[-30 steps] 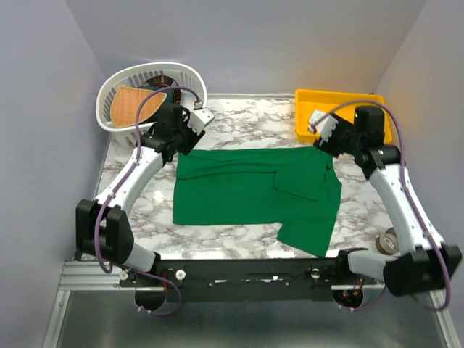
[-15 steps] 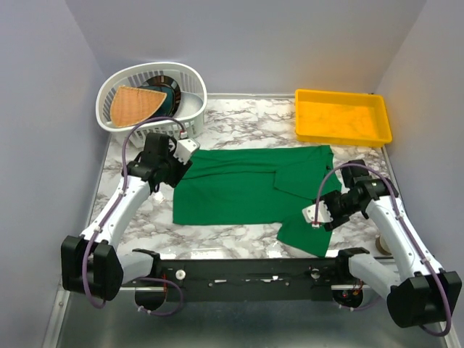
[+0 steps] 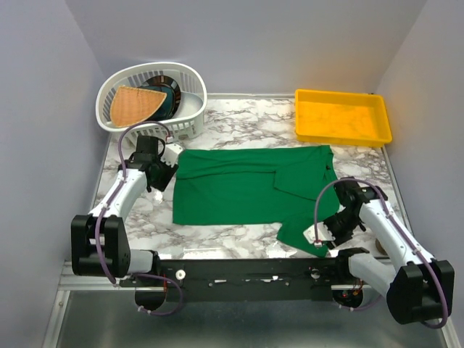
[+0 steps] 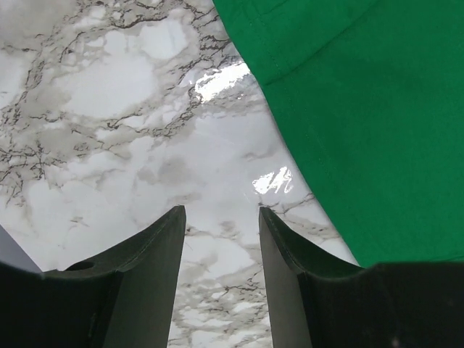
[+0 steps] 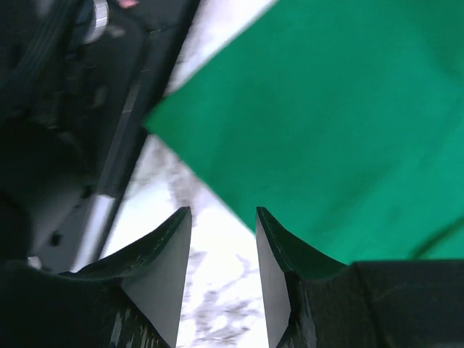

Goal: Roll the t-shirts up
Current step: Fold the T-shirt at the center of the board.

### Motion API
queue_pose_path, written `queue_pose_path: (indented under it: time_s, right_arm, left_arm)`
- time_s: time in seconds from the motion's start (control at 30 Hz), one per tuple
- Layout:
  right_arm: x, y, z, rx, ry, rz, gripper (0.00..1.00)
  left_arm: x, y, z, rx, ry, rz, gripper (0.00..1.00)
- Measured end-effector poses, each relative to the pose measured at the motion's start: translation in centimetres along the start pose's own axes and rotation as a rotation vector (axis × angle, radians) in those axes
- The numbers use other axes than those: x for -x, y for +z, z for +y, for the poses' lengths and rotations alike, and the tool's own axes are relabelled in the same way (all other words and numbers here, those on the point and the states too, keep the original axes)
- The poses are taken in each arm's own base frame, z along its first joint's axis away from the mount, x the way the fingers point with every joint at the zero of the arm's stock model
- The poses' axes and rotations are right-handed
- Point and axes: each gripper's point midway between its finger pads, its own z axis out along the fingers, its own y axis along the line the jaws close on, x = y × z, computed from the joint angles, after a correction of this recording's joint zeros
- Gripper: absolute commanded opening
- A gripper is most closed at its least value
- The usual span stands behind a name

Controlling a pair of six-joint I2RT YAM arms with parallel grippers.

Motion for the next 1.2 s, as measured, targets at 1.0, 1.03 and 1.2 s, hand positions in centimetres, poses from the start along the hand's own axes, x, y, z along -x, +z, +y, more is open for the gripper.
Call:
queue_pose_path:
  time_s: [1.0, 1.03, 1.2]
  right_arm:
    - [-7.9, -4.1, -24.2, -0.337, 0.218, 0.027, 0.3]
    - [-8.5, -3.9, -24.6, -0.353, 0.228, 0.048, 0.3]
    - [-11.7, -2.2, -25.8, -0.374, 0.252, 0.142, 0.27]
  left_arm:
    - [7.4, 9.2, -4.2, -0.169, 0.117, 0.0, 0.03]
    - [7.3, 9.6, -3.9, -0.158, 0.117, 0.004, 0.03]
    - [7.5, 10.9, -2.6, -0.088, 0.137, 0.008, 0.0]
